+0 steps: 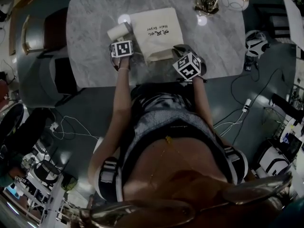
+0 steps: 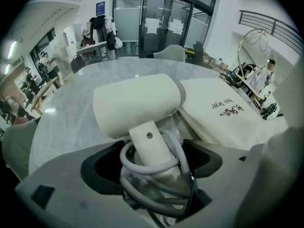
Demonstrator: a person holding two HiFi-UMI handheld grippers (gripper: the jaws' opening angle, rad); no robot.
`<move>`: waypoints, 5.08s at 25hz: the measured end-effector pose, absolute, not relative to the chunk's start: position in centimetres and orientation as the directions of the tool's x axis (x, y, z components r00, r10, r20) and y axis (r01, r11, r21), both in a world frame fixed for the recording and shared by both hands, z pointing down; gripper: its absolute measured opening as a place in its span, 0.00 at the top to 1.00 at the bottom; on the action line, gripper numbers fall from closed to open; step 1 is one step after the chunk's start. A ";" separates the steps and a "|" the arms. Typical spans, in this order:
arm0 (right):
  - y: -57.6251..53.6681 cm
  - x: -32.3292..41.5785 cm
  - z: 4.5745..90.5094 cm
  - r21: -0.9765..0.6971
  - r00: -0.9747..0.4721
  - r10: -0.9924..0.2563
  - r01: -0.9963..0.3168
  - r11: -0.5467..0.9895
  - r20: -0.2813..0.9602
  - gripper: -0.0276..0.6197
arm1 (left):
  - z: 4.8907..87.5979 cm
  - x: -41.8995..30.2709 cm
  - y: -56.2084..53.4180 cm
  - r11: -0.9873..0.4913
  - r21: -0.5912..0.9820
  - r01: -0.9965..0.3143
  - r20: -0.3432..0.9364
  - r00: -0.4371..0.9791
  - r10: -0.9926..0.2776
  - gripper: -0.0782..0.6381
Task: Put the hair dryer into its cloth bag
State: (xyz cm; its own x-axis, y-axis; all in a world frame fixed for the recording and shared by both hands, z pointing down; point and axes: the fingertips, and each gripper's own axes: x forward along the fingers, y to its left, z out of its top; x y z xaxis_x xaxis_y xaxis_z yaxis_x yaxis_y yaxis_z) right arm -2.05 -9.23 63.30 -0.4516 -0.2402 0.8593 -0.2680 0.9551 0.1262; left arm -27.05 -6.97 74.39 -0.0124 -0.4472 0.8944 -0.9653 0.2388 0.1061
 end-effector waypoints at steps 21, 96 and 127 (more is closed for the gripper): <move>-9.4 -2.5 62.9 0.142 -0.461 -0.247 -0.250 0.958 0.852 0.84 | 73.9 -28.0 -5.5 0.185 0.209 -0.960 0.899 0.114 -0.424 0.55; -10.5 -2.5 61.3 0.043 -0.517 -0.232 -0.350 0.936 0.824 0.84 | 61.9 -3.9 4.0 -0.767 0.492 -0.411 0.671 0.741 0.033 0.56; -7.4 -4.3 61.3 0.037 -0.543 -0.169 -0.245 0.969 0.822 0.84 | 67.4 -9.1 -1.9 -0.193 0.554 -0.810 0.737 0.585 -0.338 0.56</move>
